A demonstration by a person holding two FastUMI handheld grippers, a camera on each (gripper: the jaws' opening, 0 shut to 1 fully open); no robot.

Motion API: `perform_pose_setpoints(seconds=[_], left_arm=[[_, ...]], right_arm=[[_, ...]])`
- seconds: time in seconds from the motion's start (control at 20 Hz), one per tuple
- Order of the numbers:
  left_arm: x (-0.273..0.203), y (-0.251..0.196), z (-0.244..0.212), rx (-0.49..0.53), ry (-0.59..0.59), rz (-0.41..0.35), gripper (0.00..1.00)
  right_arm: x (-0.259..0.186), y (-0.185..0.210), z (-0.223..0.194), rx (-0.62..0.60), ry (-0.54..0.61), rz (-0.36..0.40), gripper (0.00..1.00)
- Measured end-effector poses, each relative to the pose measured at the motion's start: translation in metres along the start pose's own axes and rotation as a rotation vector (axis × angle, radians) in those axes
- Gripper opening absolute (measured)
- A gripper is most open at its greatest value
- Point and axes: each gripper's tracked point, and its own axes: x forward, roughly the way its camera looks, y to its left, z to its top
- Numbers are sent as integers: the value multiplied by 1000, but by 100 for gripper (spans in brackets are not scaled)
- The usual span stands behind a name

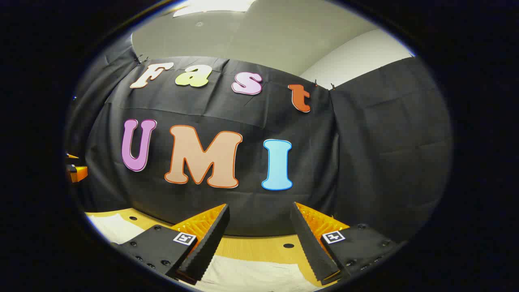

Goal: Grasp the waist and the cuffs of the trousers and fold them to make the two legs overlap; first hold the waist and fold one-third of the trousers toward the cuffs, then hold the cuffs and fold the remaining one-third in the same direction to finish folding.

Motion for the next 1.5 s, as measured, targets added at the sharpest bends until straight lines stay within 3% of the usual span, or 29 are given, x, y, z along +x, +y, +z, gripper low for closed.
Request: perform_pose_setpoints(seconds=[1.1,1.4,1.5], left_arm=[[-5,9,-8,27,16,22,96],[-10,27,-18,262,16,-30,100],[-16,31,-26,305,37,-63,96]], right_arm=[[7,3,-4,-10,7,37,97],[11,6,-8,-14,5,46,96],[11,7,-12,-11,12,51,97]])
